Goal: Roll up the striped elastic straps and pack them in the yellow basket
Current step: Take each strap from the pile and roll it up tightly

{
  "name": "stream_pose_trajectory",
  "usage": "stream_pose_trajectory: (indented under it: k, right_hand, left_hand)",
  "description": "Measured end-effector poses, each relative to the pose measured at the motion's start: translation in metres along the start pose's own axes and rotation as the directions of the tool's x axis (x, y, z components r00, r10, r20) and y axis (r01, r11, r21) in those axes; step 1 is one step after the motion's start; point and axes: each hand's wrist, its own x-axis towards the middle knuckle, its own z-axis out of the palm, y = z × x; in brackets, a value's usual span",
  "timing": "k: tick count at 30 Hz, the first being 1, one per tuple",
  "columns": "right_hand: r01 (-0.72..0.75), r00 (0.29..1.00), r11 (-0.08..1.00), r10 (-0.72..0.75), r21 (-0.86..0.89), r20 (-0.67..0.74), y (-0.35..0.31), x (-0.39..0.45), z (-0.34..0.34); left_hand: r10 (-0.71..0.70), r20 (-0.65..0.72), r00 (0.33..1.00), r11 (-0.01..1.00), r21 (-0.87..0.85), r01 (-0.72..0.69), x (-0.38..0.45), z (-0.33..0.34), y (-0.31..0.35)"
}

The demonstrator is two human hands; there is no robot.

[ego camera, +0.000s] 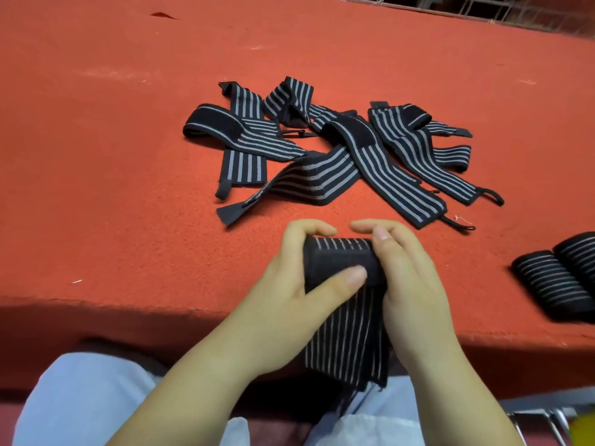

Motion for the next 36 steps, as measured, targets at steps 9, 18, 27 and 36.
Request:
stream_pose_trajectory:
  k: [9, 18, 27, 36]
  right_hand:
    - [-0.03, 0.997, 0.984, 0.016, 0.174, 0.08, -0.001, -0.004, -0.007]
    - [0.066, 0.995, 0.987, -0.076, 0.15, 0.064, -0.005, -0.008, 0.002]
    - [-0.009, 0.993, 0.994, 0.022, -0.112, 0.112, -0.005, -0.005, -0.003]
    - [0.27, 0.962, 0.95, -0.272, -0.156, 0.014, 0.001, -0.014, -0.005]
  left_hand:
    - [0.095, -0.151, 0.984, 0.993, -0.058, -0.105, 0.002, 0.005, 0.004]
    - [0.102, -0.119, 0.988, 0.993, -0.041, -0.108, 0.001, 0.005, 0.005]
    - [0.349, -0.184, 0.919, 0.893, 0.363, -0.266, 0.0, 0.004, 0.002]
    - [0.002, -0.132, 0.991, 1.0, -0.022, -0.005, 0.005, 0.003, 0.005]
